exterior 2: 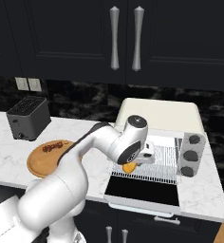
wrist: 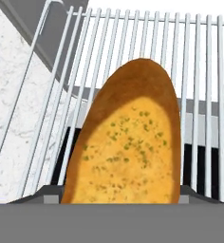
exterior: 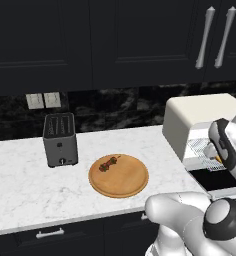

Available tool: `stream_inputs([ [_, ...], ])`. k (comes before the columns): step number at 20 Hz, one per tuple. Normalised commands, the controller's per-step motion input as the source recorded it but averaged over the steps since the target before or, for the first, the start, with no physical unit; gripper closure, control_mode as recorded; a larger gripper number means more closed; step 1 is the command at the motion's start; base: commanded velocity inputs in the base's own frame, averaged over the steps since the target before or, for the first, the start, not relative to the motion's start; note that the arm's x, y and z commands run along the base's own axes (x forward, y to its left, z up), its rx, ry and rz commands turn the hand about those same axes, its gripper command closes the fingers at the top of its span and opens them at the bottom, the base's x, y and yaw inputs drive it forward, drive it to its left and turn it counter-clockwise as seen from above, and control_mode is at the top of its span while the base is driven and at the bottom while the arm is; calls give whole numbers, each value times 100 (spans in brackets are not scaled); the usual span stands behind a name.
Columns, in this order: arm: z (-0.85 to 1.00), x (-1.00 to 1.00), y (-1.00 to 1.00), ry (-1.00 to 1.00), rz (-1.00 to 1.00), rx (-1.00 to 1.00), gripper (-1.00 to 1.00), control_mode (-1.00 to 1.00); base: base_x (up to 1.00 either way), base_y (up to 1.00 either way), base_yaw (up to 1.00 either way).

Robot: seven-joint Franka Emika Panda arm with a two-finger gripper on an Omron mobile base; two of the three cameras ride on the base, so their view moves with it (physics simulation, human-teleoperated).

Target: Pick up the kebab skewer and baguette bread, and place them inside the toaster oven. Close the toaster oven door and start by setting the timer.

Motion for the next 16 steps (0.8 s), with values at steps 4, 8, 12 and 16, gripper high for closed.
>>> stream_inputs([
  [4,-1,19,-2,-1,0,0,100,-100,0,0,0],
  [8,-8,17,0,0,0,0,100,-100,0,0,0],
  [12,-19,5,0,0,0,0,100,-100,0,0,0],
  [16,-18,-1,0,0,0,0,-100,-100,0,0,0],
])
